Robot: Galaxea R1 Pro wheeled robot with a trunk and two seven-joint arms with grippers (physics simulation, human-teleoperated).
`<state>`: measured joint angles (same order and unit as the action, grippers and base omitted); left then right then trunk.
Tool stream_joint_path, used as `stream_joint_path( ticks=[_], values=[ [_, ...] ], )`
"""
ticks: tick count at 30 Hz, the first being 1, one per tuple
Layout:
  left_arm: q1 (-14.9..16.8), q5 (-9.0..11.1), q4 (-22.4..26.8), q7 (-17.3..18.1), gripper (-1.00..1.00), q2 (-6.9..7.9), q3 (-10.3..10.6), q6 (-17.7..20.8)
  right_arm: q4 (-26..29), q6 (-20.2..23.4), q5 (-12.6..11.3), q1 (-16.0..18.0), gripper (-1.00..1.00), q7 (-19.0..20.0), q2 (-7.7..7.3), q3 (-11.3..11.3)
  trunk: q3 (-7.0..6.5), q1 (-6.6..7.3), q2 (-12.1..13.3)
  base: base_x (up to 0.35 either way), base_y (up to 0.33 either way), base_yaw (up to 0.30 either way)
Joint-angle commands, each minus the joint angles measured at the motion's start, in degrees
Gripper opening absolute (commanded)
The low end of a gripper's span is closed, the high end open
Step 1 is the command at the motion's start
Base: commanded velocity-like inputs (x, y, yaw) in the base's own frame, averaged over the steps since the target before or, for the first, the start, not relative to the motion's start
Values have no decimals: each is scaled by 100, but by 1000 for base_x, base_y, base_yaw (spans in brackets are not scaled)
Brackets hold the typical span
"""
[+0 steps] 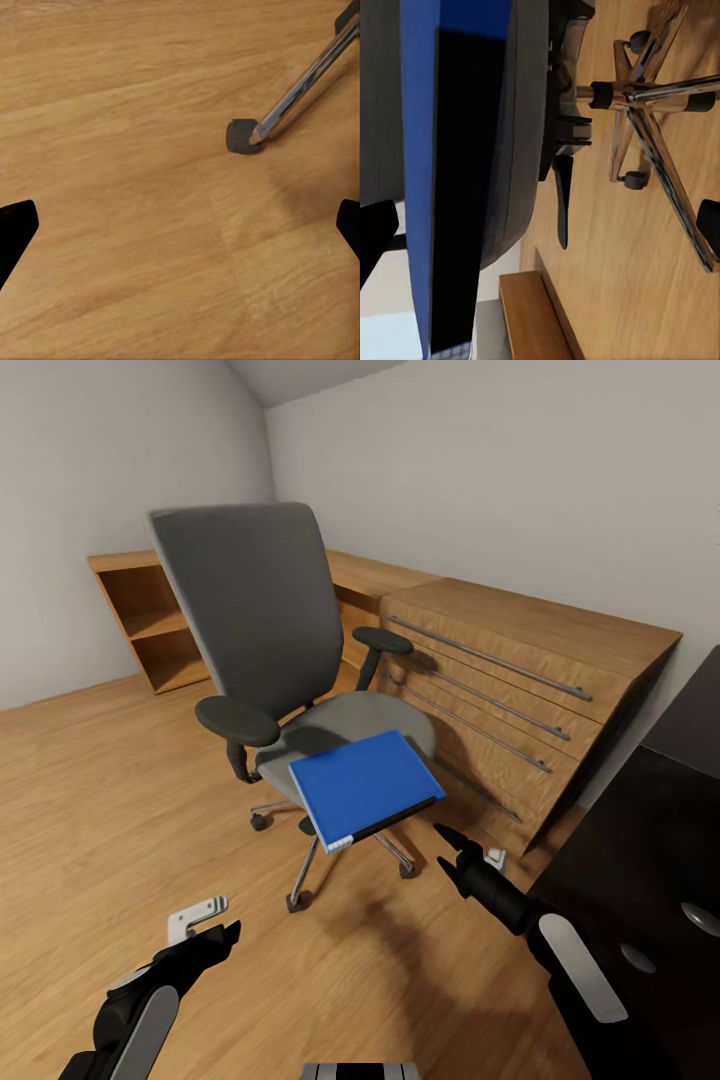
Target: In the bedroom, organize the workspace by keeping the computer under the desk, ensuring the monitor is on the desk, placing the keyboard on the desk next to the monitor, placing the mouse on the desk next to the keyboard, moving the folder from the swivel chair onto the desk next to the mouse, stacking the notebook on top of the folder with the pen on top of the notebook, and positioning the swivel chair next to the desk.
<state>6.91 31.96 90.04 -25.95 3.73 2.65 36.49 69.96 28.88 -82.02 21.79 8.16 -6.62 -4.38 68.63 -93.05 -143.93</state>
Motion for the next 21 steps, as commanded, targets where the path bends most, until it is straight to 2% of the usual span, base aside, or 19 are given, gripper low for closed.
stream_joint_path(
  ticks=[1,8,16,21],
  values=[
    [3,59,6,-59,100,5,23,7,8,8,-16,2,100,10,-3,-6,-18,4,0,0,0,0],
    [3,56,5,-62,100,5,78,3,39,5,-16,1,100,6,-5,-16,-173,22,9,0,0,0],
    [3,51,-8,-59,100,13,86,2,21,3,-17,1,100,2,-10,-11,-173,22,9,7,0,0],
    [3,47,-41,-59,100,14,87,-5,18,3,-16,1,100,2,-14,-10,-173,22,9,164,0,0]
  ],
)
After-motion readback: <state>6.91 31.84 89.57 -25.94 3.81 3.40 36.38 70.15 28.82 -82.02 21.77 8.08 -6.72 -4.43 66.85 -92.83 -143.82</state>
